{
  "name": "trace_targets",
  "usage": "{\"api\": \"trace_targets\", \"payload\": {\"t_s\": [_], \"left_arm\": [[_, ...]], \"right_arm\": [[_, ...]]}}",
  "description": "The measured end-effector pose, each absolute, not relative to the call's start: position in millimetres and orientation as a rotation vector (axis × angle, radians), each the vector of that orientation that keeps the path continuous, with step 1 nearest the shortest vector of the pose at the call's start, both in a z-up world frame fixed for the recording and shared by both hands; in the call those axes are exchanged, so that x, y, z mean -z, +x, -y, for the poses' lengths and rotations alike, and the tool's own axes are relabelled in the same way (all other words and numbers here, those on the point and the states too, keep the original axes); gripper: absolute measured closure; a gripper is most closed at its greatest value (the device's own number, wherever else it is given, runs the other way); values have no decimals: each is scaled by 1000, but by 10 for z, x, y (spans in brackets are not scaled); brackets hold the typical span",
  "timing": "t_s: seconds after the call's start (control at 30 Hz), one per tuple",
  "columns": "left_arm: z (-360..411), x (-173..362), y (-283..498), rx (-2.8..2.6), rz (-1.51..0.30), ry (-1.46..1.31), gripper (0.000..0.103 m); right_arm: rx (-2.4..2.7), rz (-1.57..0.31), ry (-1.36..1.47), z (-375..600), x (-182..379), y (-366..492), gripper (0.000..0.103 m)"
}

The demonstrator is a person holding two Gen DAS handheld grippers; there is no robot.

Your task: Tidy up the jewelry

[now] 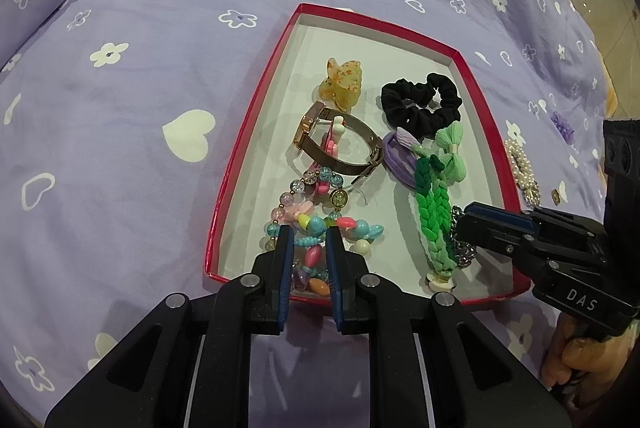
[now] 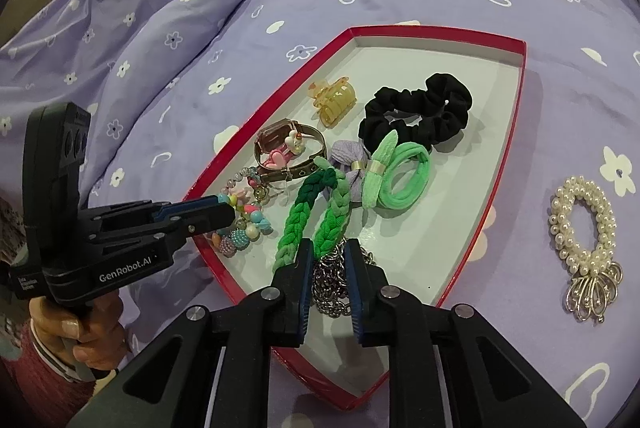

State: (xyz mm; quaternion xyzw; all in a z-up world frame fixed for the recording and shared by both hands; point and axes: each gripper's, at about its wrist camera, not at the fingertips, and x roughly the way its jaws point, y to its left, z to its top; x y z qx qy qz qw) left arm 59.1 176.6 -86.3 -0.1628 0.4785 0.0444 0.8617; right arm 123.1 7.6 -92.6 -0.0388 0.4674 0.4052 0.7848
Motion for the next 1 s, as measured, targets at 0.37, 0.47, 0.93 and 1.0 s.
{"api": "trace_targets", "payload": {"t_s": [0.37, 0.47, 0.93, 1.0], "left_arm": [[-1755, 772, 543, -103, -990, -341, 69], [-1747, 708, 510, -114, -978, -333, 57], [-1735, 469, 185, -186, -913, -350, 28], [-1727, 436, 103, -190, -898, -359, 24]], "right_arm": [[-882, -981, -42, 10, 789, 1193, 65], [-874, -960, -28, 61, 706, 1185, 65], [-850, -908, 149, 415, 563, 1139, 36], [-853, -902, 185, 473, 570, 1110, 33]]}}
